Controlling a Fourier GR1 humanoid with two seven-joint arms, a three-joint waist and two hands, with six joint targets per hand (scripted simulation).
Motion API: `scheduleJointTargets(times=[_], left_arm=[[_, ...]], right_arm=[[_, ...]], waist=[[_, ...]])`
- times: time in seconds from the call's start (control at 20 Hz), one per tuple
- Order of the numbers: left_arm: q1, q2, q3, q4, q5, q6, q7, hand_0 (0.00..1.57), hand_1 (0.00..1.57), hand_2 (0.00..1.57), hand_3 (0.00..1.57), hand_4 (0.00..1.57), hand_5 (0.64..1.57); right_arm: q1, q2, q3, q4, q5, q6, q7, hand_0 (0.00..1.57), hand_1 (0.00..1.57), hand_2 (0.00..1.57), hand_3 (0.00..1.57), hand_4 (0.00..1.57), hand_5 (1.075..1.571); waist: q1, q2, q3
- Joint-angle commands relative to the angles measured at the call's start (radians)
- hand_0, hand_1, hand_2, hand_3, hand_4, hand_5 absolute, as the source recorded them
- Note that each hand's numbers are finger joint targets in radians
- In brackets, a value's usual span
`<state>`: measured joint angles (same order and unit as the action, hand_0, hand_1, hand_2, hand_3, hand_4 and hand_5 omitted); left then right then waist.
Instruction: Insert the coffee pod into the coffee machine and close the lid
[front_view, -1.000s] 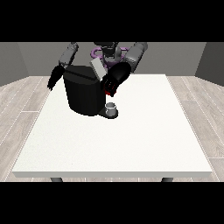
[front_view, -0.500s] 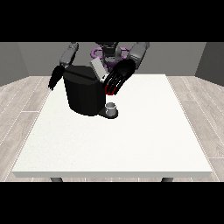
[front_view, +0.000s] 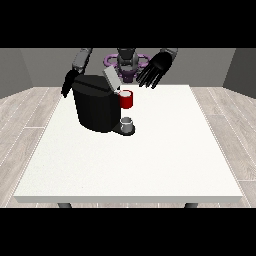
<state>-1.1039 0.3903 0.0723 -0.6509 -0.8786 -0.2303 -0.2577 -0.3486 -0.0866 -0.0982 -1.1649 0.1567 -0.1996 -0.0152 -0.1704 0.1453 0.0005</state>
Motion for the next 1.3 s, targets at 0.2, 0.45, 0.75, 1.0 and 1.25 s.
scheduleJointTargets(times=[0.2, 0.45, 0.75, 1.0, 1.25], left_arm=[[0.197, -0.229, 0.244, -0.013, 0.325, 0.022, -0.074, 0.0, 0.0, 0.0, 0.0, 0.42, 1.571], [0.385, -0.347, 0.336, 0.031, 0.46, -0.011, -0.082, 0.0, 0.0, 0.0, 0.0, 0.27, 1.571], [0.565, -0.383, 0.299, 0.032, 0.449, -0.039, -0.093, 0.0, 0.0, 0.0, 0.0, 0.32, 1.571], [0.581, -0.352, 0.299, -0.029, 0.506, -0.106, -0.025, 0.0, 0.0, 0.0, 0.0, 0.41, 1.571], [0.653, -0.338, 0.292, -0.123, 0.564, -0.165, -0.025, 0.0, 0.0, 0.0, 0.0, 0.43, 1.571]], right_arm=[[0.152, -0.01, -0.031, 0.038, -0.018, 0.004, -0.056, 0.0, 0.0, 0.0, 0.0, 0.0, 1.571], [0.226, 0.012, -0.024, 0.001, -0.038, 0.019, -0.058, 0.0, 0.0, 0.0, 0.0, 0.0, 1.571], [0.184, 0.005, 0.026, -0.096, -0.075, 0.12, 0.033, 0.0, 0.0, 0.0, 0.0, 0.0, 1.571], [0.166, -0.072, 0.022, -0.124, -0.092, 0.211, 0.007, 0.0, 0.0, 0.0, 0.0, 0.2, 1.571], [0.101, -0.091, 0.022, -0.17, -0.071, 0.198, 0.033, 0.0, 0.0, 0.0, 0.0, 0.08, 1.571]], waist=[[0.125, -0.172, -0.0027], [0.18, -0.333, -0.0019], [0.247, -0.483, -0.0013], [0.29, -0.473, -0.0003], [0.307, -0.441, -0.0003]])
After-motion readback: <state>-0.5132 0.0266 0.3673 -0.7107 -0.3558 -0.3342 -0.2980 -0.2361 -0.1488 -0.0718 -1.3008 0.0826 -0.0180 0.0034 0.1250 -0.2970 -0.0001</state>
